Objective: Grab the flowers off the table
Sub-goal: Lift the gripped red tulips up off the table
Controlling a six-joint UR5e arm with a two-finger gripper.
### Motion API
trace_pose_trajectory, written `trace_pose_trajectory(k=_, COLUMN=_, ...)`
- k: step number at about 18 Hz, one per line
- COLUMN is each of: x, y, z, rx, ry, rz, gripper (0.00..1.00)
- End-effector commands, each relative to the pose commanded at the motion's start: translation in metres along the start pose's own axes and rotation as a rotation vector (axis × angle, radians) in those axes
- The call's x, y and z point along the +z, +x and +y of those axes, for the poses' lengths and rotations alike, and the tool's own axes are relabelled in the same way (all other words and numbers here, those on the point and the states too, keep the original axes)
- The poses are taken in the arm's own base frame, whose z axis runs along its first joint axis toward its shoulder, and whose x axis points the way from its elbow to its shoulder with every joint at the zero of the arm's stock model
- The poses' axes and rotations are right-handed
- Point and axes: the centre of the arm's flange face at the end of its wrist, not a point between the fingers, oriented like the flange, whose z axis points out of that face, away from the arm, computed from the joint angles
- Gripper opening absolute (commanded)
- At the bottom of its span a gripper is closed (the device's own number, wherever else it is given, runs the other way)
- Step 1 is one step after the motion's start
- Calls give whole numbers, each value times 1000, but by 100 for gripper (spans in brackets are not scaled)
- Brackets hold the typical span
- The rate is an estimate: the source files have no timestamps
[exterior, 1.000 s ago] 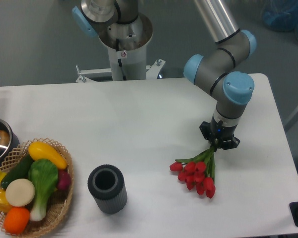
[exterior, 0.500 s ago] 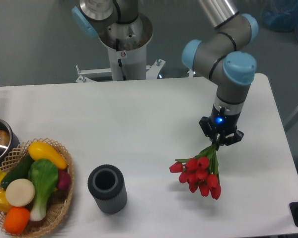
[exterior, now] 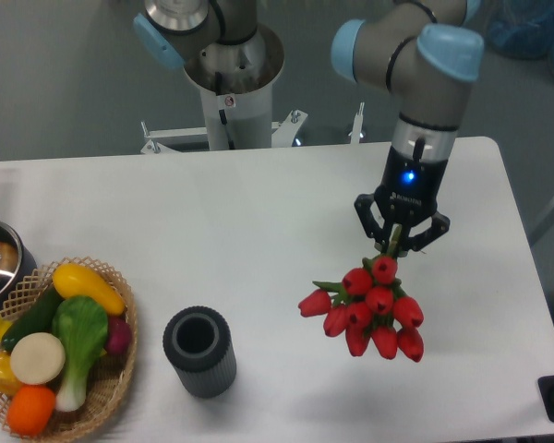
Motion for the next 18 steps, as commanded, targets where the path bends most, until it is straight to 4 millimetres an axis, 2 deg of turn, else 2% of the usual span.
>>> trace_pose_trajectory(k=3, x=-12, y=14, z=-18, rx=-1, ry=93, rz=44, gripper=16)
trace_pose_trajectory(k=6, x=-17, y=22, z=-26, rx=1, ry=138, rz=71, gripper=16)
trace_pose_trajectory(k=18, x=-20, y=17, z=-24, rx=3, ry=151, rz=69, gripper=16)
